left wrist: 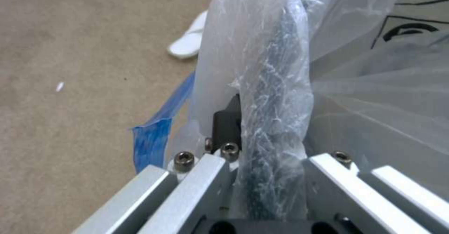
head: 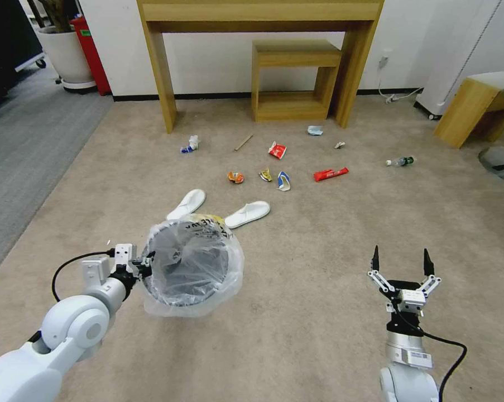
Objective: Pick up the trash bin and place the garbage on the floor into it.
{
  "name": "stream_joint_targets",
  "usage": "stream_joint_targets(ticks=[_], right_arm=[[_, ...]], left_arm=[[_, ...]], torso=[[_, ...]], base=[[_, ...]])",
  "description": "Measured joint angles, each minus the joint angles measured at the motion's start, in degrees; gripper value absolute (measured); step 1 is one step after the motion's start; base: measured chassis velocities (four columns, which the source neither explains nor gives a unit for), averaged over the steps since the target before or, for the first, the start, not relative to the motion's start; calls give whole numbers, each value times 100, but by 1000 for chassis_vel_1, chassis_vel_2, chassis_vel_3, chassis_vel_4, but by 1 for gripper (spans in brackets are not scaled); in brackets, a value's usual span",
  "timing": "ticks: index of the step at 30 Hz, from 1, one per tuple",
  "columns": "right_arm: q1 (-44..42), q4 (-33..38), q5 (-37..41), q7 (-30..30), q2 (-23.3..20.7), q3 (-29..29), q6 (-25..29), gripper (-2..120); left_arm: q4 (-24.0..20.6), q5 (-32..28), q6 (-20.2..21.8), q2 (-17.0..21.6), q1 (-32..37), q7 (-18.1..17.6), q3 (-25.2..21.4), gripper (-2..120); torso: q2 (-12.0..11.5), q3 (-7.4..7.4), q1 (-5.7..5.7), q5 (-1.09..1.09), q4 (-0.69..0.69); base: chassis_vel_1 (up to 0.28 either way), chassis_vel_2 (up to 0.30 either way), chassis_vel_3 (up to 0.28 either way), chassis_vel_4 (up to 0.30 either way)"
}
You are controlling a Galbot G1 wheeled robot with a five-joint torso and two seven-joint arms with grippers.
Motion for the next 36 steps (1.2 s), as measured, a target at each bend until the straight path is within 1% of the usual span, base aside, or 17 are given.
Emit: stream_joint_targets(ticks=[2,3,4,5,7,8,11,12,15,18,20,24,27,28,32,35,36], right_arm=[[2,38,-12,14,3,-7,-27,100],[11,79,-19,27,3,-17,-65,100],[11,79,-19,27,3,-17,-65,100],[18,97,-25,34,-1,-25,-87,100],[34,103,-54,51,-23,-33,-113,100],[34,103,-54,51,-23,-33,-113,100],[66,58,-92,68,-85,-49,-115,100],[66,58,-92,68,-85,-49,-115,100],[137,11,-189,64,-142,-68,-95,100],[209,2,-209,56,-152,-106,-76,100],[373,-6,-162,16,-156,-214,-73,100],[456,-10,-111,-52,-170,-278,-95,100],[543,-39,-47,-133,-186,-347,-106,100],[603,-62,26,-209,-199,-399,-109,100],[752,-117,118,-289,-209,-490,-131,100],[1196,-265,224,-334,-221,-707,-234,100],[1196,-265,224,-334,-221,-707,-234,100]], left_arm=[[-73,-79,10,2,96,-64,-42,0],[-127,-229,70,20,141,-158,-50,0],[-127,-229,70,20,141,-158,-50,0],[-156,-353,153,43,170,-242,-51,0],[-211,-957,600,162,208,-642,-57,0],[-211,-957,600,162,208,-642,-57,0],[-236,-1791,1111,372,118,-1244,-20,0],[-236,-1791,1111,372,118,-1244,-20,0],[-291,-2243,1297,491,-45,-1589,0,0],[-294,-2417,1365,517,-87,-1678,-1,0],[-269,-2774,1461,542,-100,-1875,-56,0],[-224,-3011,1498,568,-103,-1990,-71,0],[-152,-3146,1514,593,-130,-2052,-70,0],[-117,-3216,1514,603,-164,-2091,-74,0],[-76,-3288,1512,614,-191,-2129,-97,0],[-82,-3369,1500,620,-210,-2185,-180,0],[-82,-3369,1500,620,-210,-2185,-180,0]], torso=[[0,0,0,0,1],[0,0,0,-1,0],[0,0,0,-1,0],[0,0,0,-1,0],[0,0,0,0,1],[0,0,0,0,1],[0,0,0,-1,1],[0,0,0,-1,1],[0,0,0,1,0],[0,0,0,-1,-1],[0,0,0,0,0],[0,0,0,-1,2],[0,1,0,-2,2],[0,0,0,-1,0],[0,0,0,-1,-1],[0,1,0,-1,1],[0,1,0,-1,1]], base=[[0,0,0,0],[0,0,0,0],[0,0,0,0],[0,0,0,0],[0,0,0,0],[0,0,0,0],[0,0,0,0],[0,0,0,0],[0,0,0,0],[0,0,0,0],[0,0,0,0],[0,0,0,0],[0,0,0,0],[0,0,0,0],[0,0,0,0],[0,0,0,0],[0,0,0,0]])
